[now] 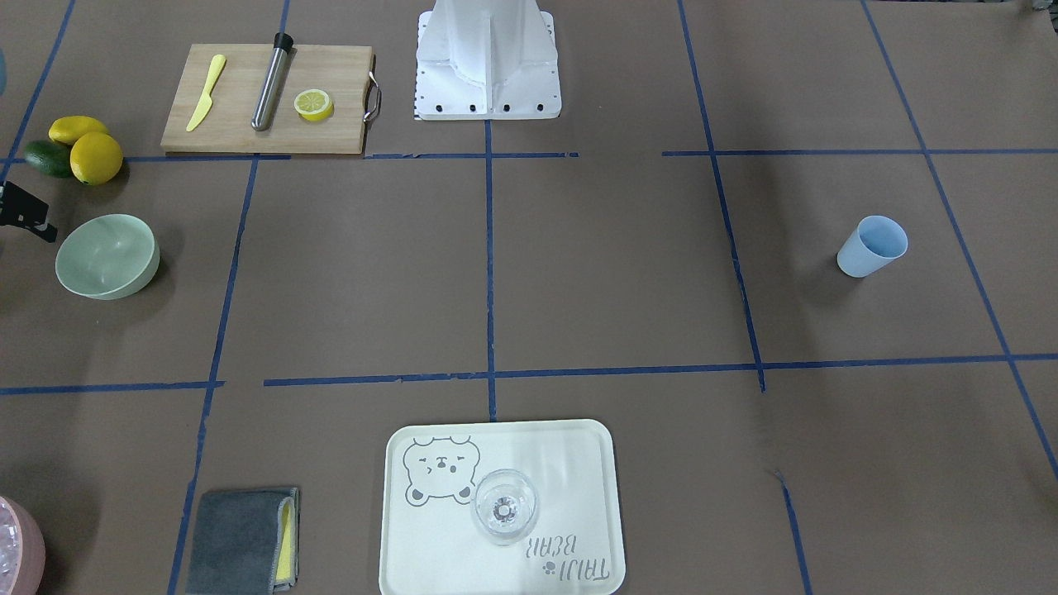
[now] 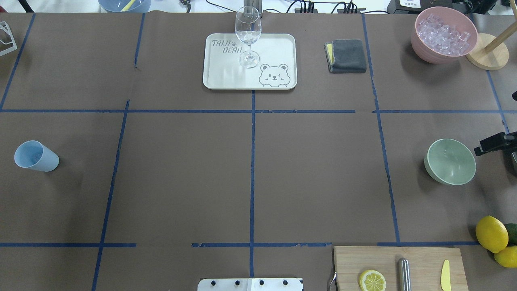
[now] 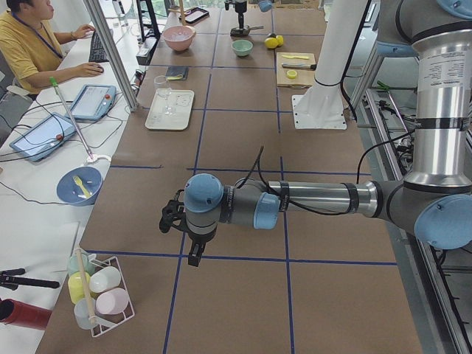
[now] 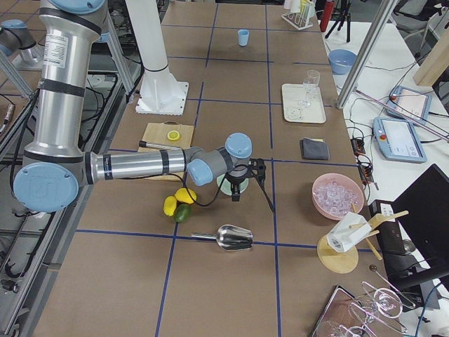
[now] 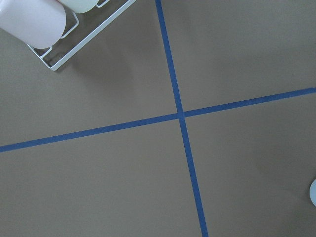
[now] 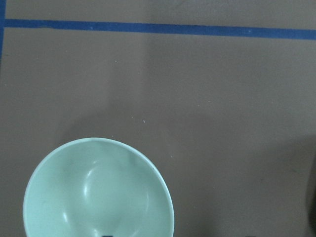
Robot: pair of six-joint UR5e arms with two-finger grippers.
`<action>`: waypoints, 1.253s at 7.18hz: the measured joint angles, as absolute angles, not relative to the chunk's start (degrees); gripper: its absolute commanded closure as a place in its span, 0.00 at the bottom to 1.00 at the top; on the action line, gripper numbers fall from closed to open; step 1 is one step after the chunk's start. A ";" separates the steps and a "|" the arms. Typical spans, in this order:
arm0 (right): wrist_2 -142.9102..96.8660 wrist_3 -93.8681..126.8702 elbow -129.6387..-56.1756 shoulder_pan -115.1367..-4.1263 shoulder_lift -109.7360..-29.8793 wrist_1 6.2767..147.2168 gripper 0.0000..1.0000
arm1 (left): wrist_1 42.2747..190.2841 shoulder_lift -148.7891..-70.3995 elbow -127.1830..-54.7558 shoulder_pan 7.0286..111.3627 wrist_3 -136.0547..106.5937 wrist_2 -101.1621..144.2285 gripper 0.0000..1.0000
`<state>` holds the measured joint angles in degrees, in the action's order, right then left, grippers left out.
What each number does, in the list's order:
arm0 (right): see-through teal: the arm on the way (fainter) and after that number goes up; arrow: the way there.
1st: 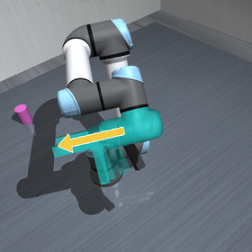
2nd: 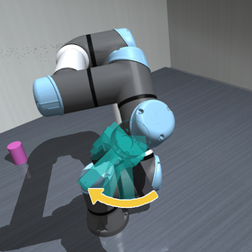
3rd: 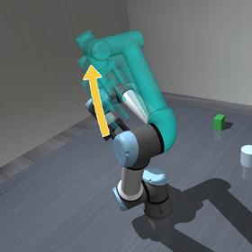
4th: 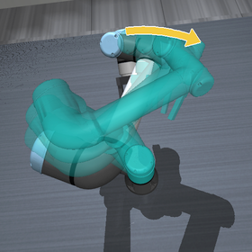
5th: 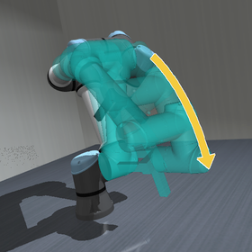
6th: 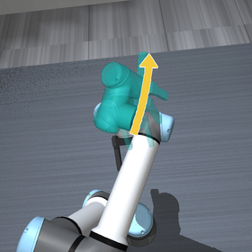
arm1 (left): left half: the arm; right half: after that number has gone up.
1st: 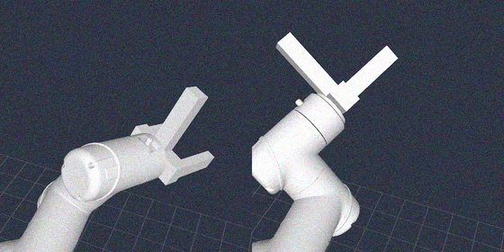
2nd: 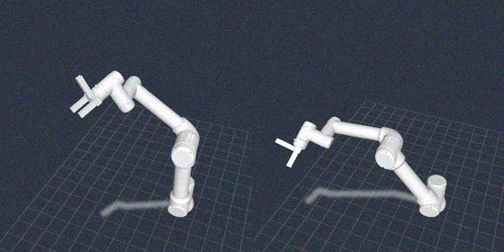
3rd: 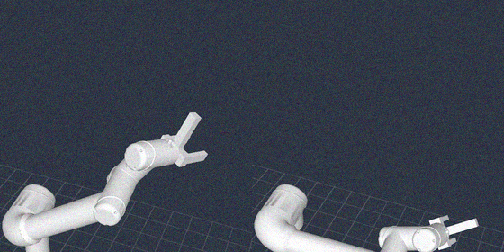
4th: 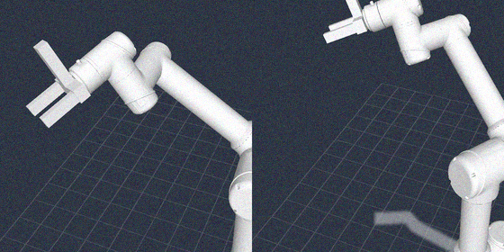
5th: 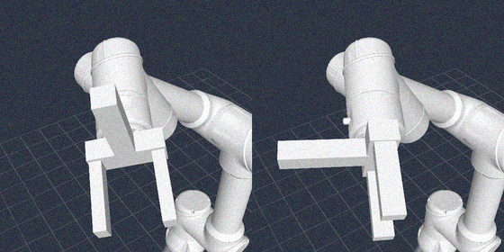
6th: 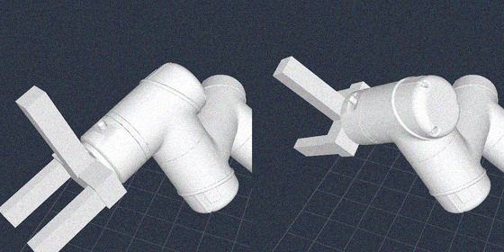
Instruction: Pour ice into bowl
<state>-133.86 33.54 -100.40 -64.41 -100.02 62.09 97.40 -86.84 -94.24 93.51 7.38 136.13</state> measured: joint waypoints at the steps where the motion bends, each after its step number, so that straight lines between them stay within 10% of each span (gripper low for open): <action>1: -132.87 36.43 -97.75 -62.76 -99.96 56.57 0.23 | 97.63 -86.83 -94.28 93.51 7.38 136.14 0.00; 4: -131.32 39.07 -93.32 -59.04 -98.73 50.30 1.00 | 98.47 -86.84 -94.30 93.52 7.38 136.14 0.00; 9: -131.57 48.47 -97.22 -58.01 -98.67 49.67 1.00 | 98.69 -86.75 -94.40 93.51 7.38 136.14 0.00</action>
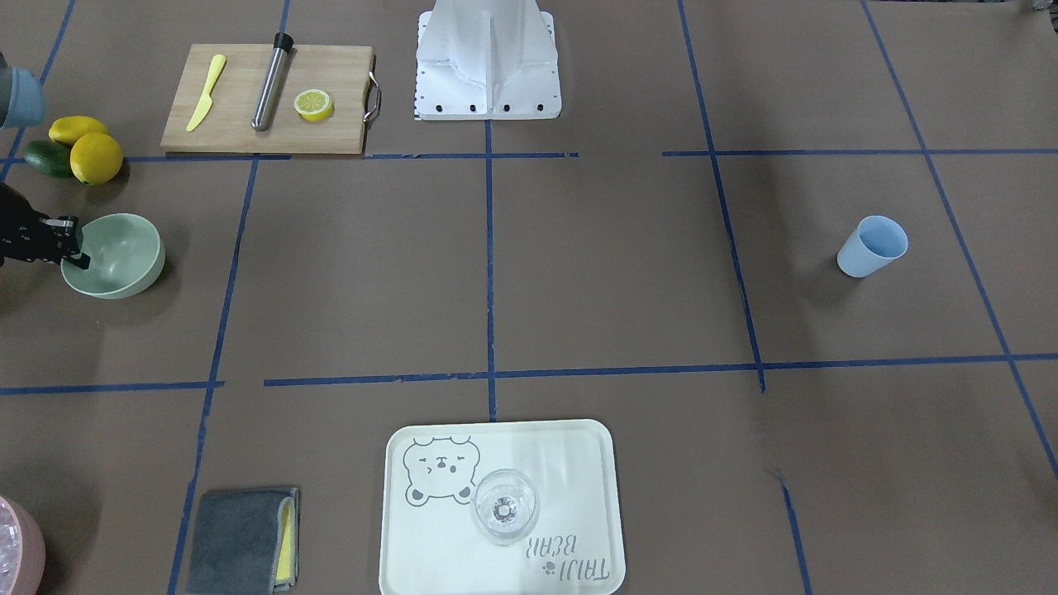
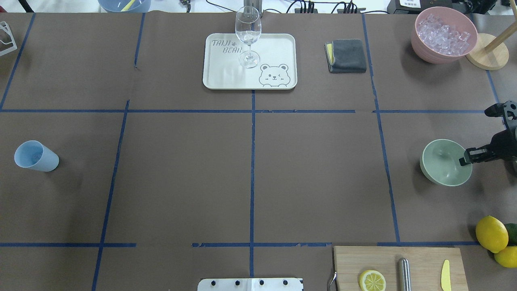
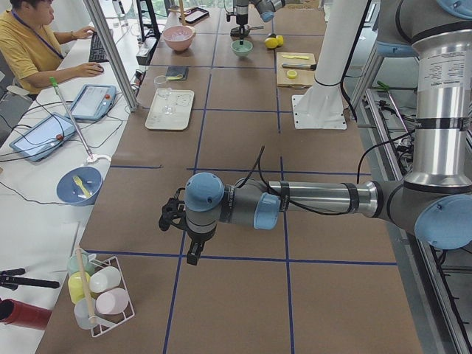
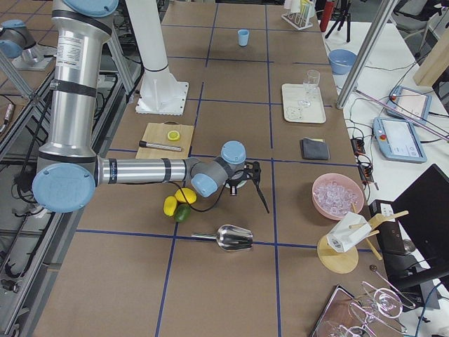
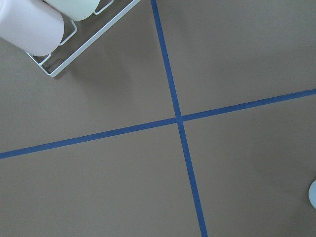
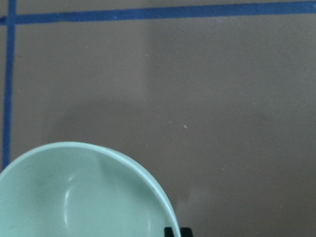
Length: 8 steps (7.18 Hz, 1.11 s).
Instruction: Pour ice into bowl
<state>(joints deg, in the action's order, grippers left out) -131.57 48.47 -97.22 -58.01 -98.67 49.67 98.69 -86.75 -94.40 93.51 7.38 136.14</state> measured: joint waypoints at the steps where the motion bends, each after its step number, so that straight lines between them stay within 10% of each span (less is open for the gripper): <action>1: -131.62 55.25 -100.08 -57.97 -97.51 49.92 1.00 | 98.70 -86.75 -94.44 93.51 7.38 136.14 0.00; 8: -108.96 96.49 -102.02 -31.23 -62.52 70.67 1.00 | 105.09 -86.96 -94.40 93.46 6.96 136.46 0.00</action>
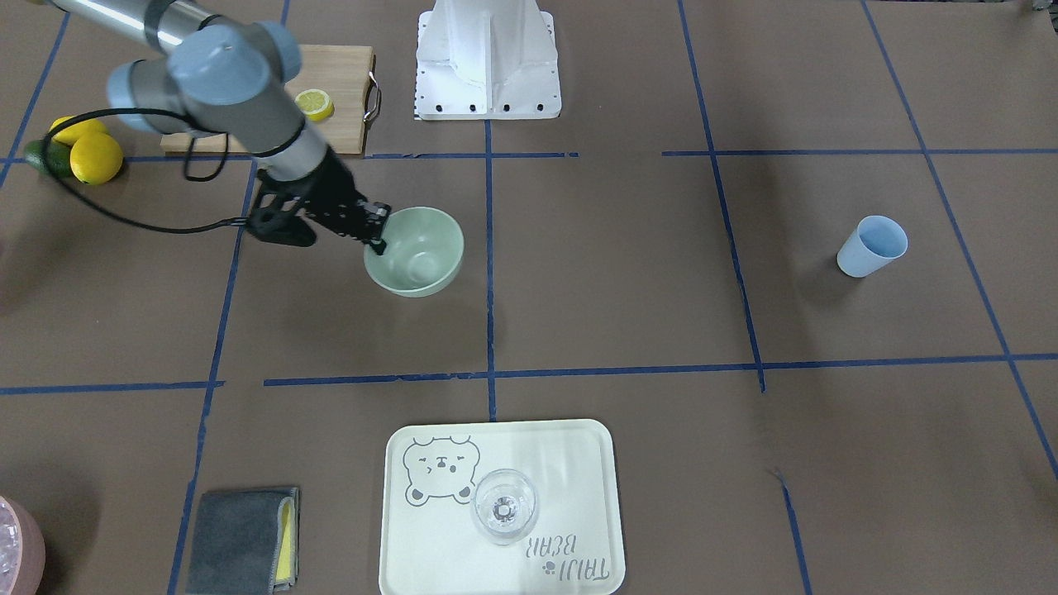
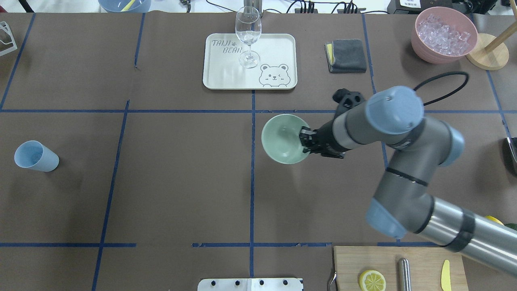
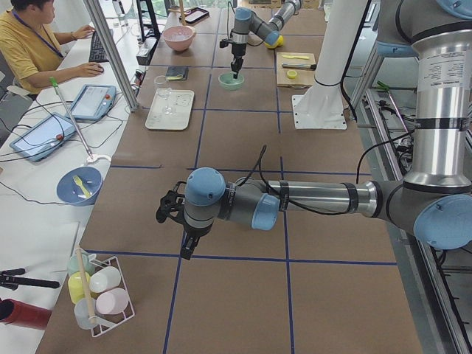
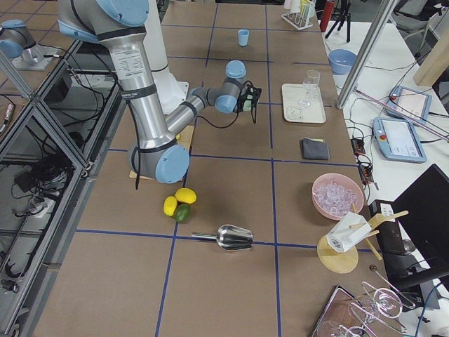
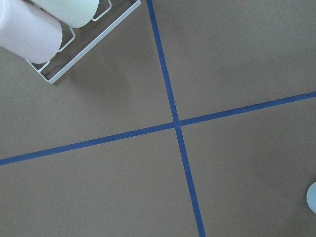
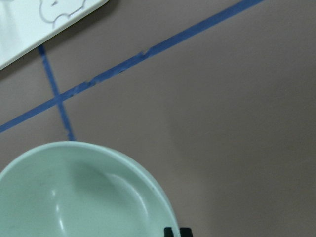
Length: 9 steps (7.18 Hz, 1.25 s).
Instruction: Pour ice into bowl
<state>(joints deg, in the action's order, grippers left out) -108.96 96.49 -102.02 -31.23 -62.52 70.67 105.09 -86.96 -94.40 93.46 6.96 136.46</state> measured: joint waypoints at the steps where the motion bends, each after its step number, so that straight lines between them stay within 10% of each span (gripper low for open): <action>1: -104.06 101.25 -98.64 -27.30 -54.81 76.25 1.00 | 106.60 -86.89 -94.39 93.44 7.03 137.46 0.00; 4: -96.82 108.09 -88.26 -22.76 -45.04 79.37 0.98 | 114.22 -84.90 -94.70 93.40 6.97 139.38 0.00; 5: -96.98 108.27 -87.09 -22.42 -44.73 79.41 0.35 | 118.61 -83.36 -94.57 93.29 6.79 139.45 0.00; 6: -97.81 108.31 -86.69 -22.29 -44.77 79.39 0.00 | 121.16 -82.20 -94.46 92.58 6.38 139.50 0.00; 9: -99.57 108.43 -91.09 -23.73 -45.48 79.55 0.00 | 135.73 -81.55 -94.61 84.38 -12.12 139.47 0.00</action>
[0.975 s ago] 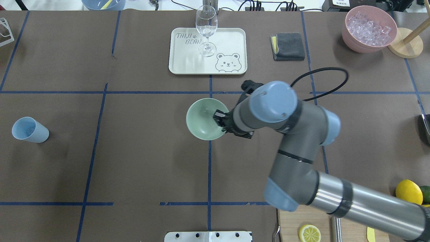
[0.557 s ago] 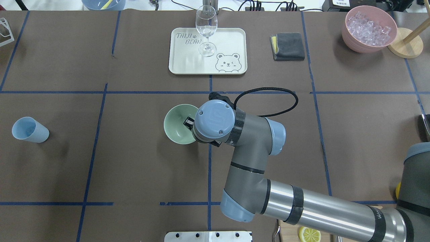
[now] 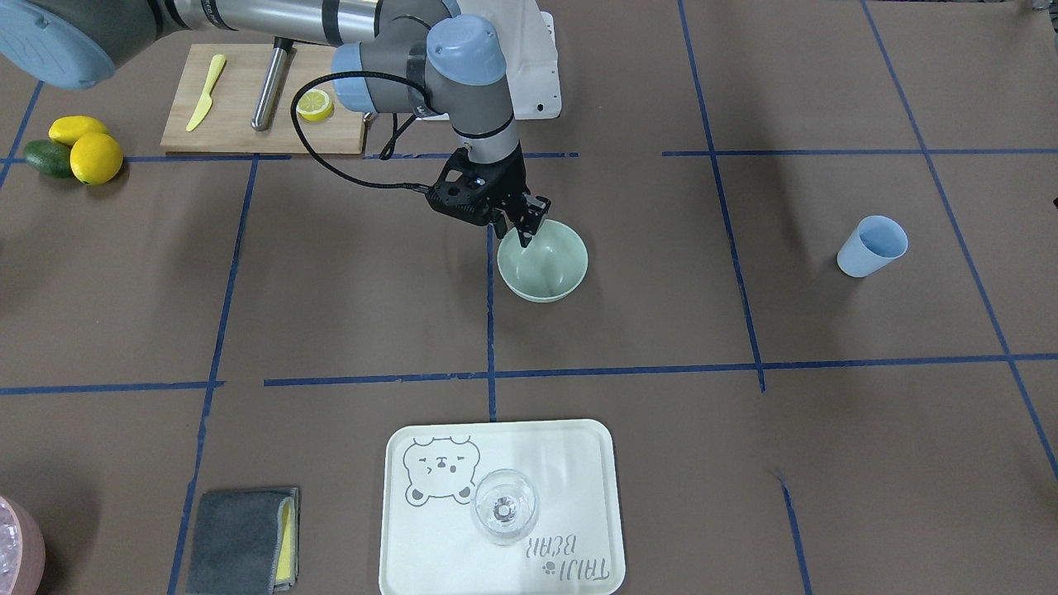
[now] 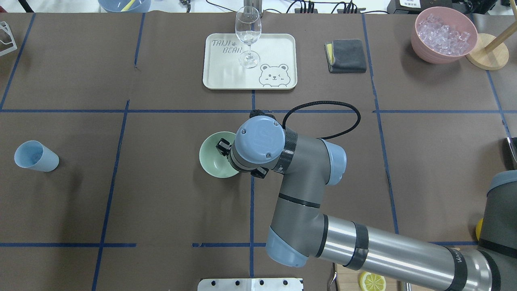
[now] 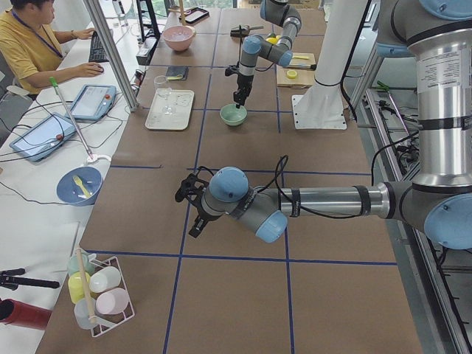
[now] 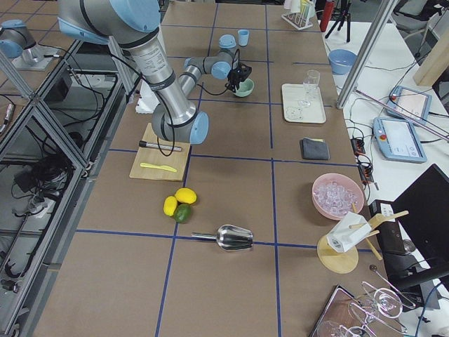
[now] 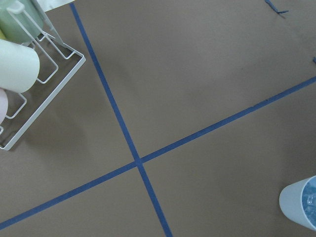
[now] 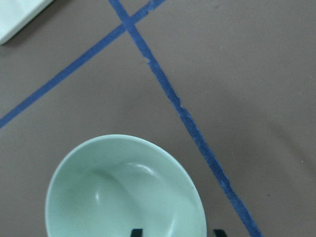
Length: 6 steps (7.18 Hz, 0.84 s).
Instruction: Pour ice into bowl
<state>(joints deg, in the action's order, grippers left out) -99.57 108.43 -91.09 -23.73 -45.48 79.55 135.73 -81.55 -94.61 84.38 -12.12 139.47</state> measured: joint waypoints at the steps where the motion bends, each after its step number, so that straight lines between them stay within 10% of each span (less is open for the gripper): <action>1: -102.30 108.28 -95.48 -26.13 -47.95 79.75 0.00 | 143.05 -81.35 -94.75 81.52 -21.43 139.29 0.00; 6: -109.57 107.66 -112.57 -35.57 -63.20 75.35 0.00 | 154.88 -73.38 -107.99 65.22 -49.61 121.30 0.00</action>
